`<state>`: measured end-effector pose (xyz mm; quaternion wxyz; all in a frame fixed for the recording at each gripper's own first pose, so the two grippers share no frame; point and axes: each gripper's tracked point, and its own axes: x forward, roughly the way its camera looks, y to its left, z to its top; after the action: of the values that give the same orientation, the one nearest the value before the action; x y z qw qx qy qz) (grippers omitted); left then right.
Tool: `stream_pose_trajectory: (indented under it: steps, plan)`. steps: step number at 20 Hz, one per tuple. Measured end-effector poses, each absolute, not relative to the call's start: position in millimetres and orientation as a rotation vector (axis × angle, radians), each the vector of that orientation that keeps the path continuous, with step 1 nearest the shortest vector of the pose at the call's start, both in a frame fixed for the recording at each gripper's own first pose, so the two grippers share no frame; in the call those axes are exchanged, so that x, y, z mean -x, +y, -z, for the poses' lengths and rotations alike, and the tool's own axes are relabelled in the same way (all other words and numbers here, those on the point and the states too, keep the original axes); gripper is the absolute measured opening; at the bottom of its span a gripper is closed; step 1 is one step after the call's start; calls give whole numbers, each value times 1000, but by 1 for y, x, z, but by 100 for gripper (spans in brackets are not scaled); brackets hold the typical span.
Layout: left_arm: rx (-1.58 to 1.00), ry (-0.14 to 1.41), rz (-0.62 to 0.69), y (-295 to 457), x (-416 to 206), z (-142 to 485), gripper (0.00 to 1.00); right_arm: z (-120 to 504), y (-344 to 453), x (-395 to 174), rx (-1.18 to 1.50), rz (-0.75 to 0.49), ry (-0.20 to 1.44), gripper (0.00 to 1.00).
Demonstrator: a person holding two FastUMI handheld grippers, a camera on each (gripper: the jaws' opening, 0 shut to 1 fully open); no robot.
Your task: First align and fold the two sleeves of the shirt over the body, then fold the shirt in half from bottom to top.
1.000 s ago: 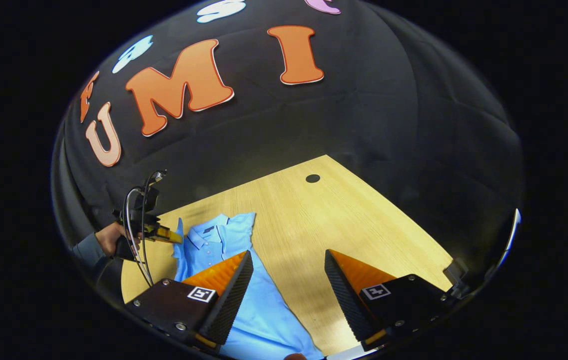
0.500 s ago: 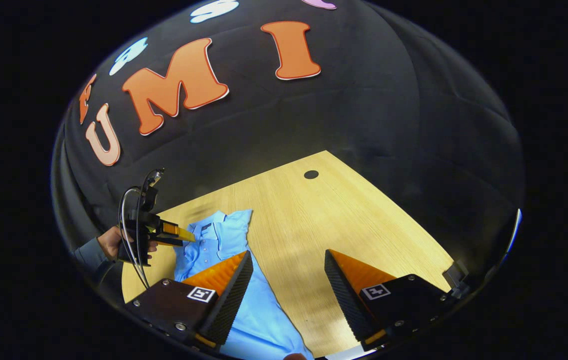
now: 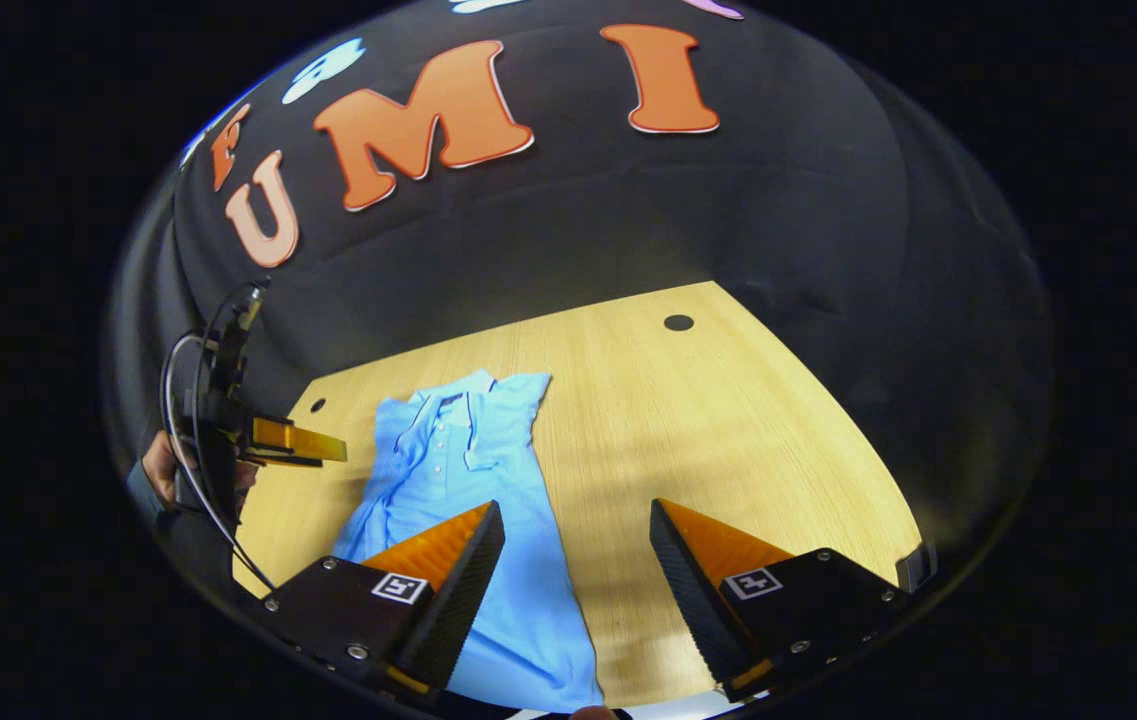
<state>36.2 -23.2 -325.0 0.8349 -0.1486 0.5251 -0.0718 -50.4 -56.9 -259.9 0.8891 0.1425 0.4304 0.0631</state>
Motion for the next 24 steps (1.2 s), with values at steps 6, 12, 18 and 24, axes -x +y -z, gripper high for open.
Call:
stream_pose_trajectory:
  steps: [6,12,18,24]
  plan:
    - [308,1097,110,-3,53,321,99,279,-33,97,-226,-246,964,95]
    - [206,1136,85,10,134,350,100,311,-12,144,-178,-333,1036,96]
    - [75,1144,82,26,197,380,96,340,-3,185,-47,-390,1066,97]
    - [44,1155,84,31,230,408,100,354,0,218,-64,-379,1091,100]
